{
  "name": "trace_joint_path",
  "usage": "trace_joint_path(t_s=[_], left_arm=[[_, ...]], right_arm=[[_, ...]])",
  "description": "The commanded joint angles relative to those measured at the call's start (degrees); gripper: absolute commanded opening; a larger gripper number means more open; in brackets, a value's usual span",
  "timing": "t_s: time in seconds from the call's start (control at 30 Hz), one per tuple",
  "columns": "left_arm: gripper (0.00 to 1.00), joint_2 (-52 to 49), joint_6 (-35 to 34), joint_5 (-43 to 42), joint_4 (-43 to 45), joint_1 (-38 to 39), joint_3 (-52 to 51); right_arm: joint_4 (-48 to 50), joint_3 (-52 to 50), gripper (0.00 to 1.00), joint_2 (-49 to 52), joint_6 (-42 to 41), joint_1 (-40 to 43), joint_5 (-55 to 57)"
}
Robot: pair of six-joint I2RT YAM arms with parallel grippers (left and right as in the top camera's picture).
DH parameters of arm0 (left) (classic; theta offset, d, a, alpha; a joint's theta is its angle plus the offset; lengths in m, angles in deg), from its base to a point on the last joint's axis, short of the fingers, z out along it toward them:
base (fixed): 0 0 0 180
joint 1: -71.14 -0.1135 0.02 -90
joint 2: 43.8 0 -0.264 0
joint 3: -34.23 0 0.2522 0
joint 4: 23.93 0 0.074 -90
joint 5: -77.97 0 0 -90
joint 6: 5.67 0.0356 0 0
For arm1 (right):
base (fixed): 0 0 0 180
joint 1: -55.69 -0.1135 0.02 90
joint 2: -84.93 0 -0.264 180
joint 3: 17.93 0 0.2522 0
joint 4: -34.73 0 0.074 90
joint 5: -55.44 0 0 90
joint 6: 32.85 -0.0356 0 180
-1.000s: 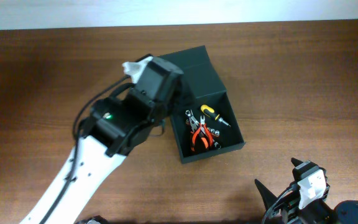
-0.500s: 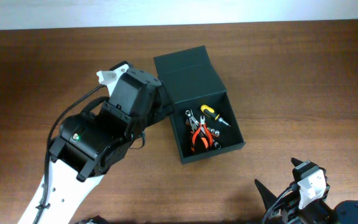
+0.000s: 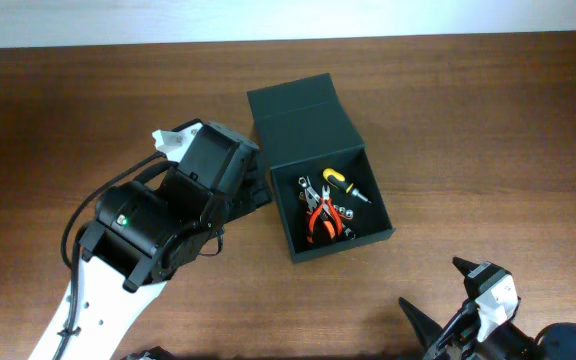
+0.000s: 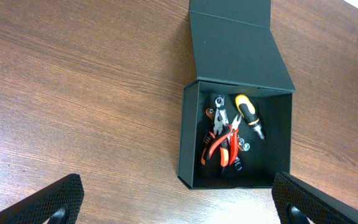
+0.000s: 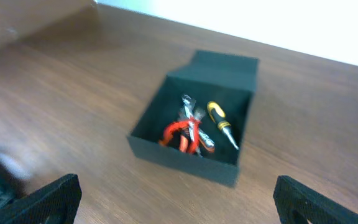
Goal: Pack container
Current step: 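Withdraw the left gripper from the box and raise the right arm, then push the box lid flap down with both grippers from either side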
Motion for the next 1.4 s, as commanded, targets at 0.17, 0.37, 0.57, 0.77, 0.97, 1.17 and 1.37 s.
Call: trace_joint_path(t_s=[0.17, 0.37, 0.57, 0.77, 0.97, 1.17, 1.37], left_arm=[[0.99, 0.2, 0.9, -0.7, 0.8, -0.3, 0.3], [1.00, 0.1, 1.0, -5.2, 3.2, -4.9, 0.3], [0.90, 0.1, 1.2, -9.5, 6.9, -14.5, 0.3], [0.53, -1.5, 3.3, -12.7, 11.8, -22.8, 0.3], [0.02, -6.9, 3.3, -12.7, 15.6, -26.3, 0.3], [0.02, -13.6, 1.6, -12.5, 20.0, -26.9, 0.3], [0.02, -19.7, -0.2, -13.3, 22.3, -27.0, 0.3]], right_arm=[[11.1, 0.5, 0.99, 2.2, -7.0, 0.4, -1.4], [12.8, 5.8, 0.99, 17.2, -14.3, 0.4, 3.2], [12.7, 20.1, 0.99, 38.2, -6.1, 0.4, 3.2], [16.7, 32.8, 0.99, 53.7, 6.4, 0.4, 5.6], [19.4, 40.9, 0.65, 66.4, 6.2, 2.9, 11.4], [19.0, 43.6, 0.04, 76.6, -3.1, 9.7, 9.9], [15.6, 43.6, 0.04, 84.3, -8.5, 16.0, -1.0]])
